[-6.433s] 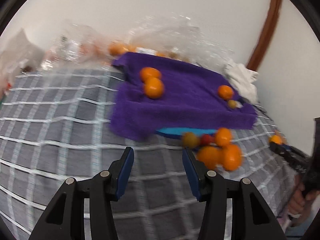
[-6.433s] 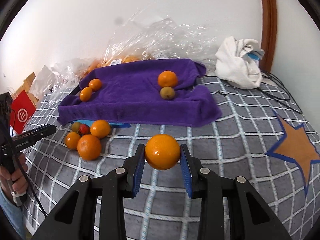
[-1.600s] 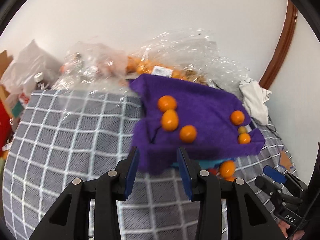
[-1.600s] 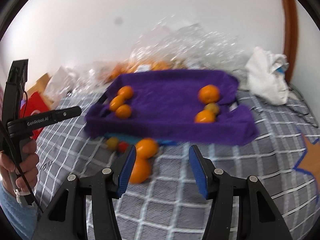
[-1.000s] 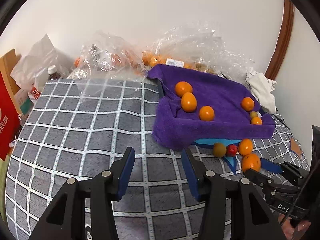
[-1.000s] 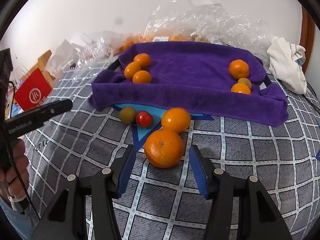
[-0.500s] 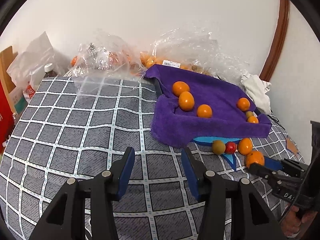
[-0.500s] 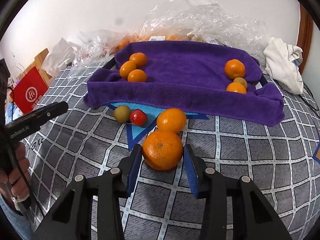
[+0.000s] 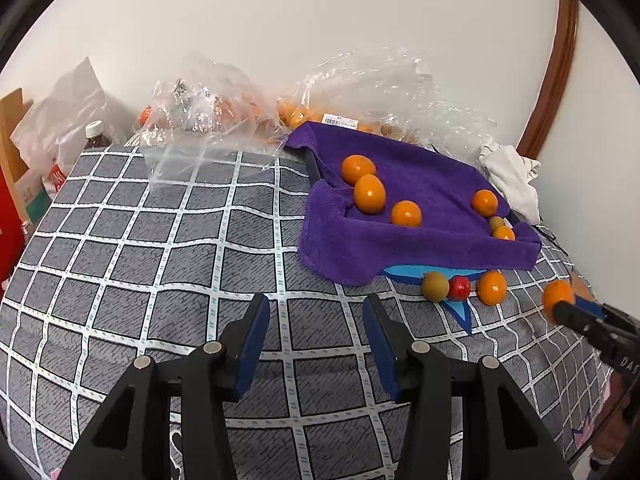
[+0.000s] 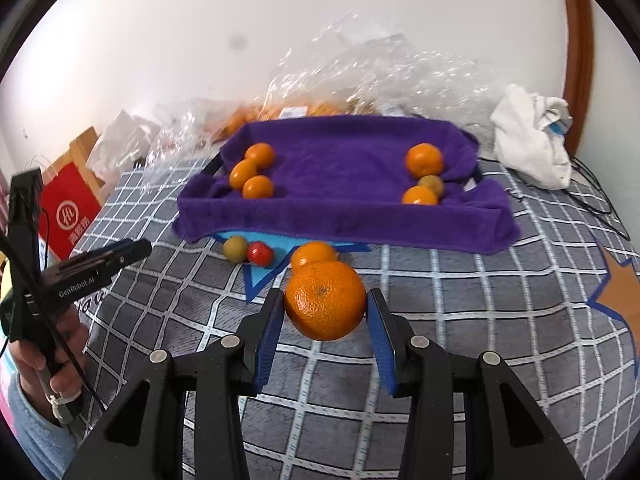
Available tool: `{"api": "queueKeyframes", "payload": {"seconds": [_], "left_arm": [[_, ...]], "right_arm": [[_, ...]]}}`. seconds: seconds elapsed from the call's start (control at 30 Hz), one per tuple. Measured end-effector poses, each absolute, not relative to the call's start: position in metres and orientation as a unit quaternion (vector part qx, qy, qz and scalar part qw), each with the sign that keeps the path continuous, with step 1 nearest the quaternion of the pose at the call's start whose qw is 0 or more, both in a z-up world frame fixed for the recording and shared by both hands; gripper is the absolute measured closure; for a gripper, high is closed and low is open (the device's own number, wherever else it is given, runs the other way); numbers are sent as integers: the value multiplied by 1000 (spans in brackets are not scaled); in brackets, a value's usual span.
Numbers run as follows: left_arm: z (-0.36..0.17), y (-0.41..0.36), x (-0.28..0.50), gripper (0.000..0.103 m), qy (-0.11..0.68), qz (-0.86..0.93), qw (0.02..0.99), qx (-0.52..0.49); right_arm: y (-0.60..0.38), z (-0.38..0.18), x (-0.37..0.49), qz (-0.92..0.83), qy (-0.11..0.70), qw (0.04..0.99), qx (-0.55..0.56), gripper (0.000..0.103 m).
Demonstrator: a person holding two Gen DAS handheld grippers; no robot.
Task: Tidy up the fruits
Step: 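Grasp a large orange with the right gripper while the left gripper grasps a small yellow fruit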
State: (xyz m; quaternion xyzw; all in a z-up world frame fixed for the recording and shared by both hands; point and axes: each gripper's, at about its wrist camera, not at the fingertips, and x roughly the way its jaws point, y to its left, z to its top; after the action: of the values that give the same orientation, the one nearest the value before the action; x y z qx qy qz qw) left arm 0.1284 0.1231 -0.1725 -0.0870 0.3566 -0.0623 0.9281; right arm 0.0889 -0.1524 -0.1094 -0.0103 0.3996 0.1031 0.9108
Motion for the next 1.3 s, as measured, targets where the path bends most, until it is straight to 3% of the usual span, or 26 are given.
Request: {"api": "queueKeyframes", "payload": {"seconds": [0.63, 1.3], "left_arm": [[-157, 74, 118, 58, 396, -108, 910, -60], [-181, 29, 177, 59, 438, -94, 893, -52]], "right_arm": [[-227, -107, 77, 49, 375, 926, 1, 61], [-265, -120, 71, 33, 364, 931, -3, 61]]}}
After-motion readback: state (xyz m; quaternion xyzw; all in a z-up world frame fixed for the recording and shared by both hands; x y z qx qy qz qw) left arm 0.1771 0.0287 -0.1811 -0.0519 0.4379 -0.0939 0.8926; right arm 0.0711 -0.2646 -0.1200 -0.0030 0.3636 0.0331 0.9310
